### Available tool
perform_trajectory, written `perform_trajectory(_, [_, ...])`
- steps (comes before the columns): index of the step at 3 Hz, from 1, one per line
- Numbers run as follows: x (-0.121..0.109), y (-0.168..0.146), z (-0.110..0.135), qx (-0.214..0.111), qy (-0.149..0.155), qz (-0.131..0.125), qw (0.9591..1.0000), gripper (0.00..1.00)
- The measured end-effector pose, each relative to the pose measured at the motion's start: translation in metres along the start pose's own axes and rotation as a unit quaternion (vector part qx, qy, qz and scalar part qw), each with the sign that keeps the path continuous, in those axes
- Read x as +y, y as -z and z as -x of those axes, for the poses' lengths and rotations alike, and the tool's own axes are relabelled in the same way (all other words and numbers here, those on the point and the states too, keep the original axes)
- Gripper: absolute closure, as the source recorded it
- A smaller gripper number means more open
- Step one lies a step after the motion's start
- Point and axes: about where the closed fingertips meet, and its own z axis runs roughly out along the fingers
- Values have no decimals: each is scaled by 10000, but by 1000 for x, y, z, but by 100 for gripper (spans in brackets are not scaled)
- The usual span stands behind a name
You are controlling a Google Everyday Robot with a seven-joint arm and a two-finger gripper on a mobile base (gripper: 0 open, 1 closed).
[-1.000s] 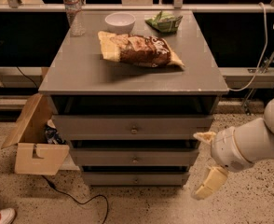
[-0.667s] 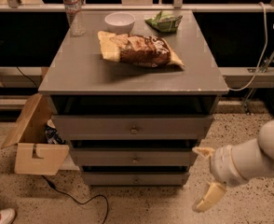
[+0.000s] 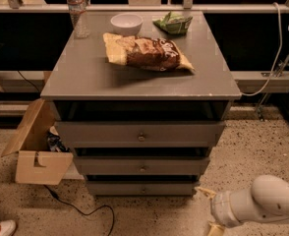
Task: Open bottom drawer
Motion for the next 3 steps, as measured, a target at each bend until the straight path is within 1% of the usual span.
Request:
perform_trajectory(1, [-2,-67,-24,-373,-122,-128,9991,0])
perform_trajectory(2, [12,-92,-32,-513,-308,36,9982,0])
perform_trajectory(3, [12,-92,-32,-513,-308,36,9982,0])
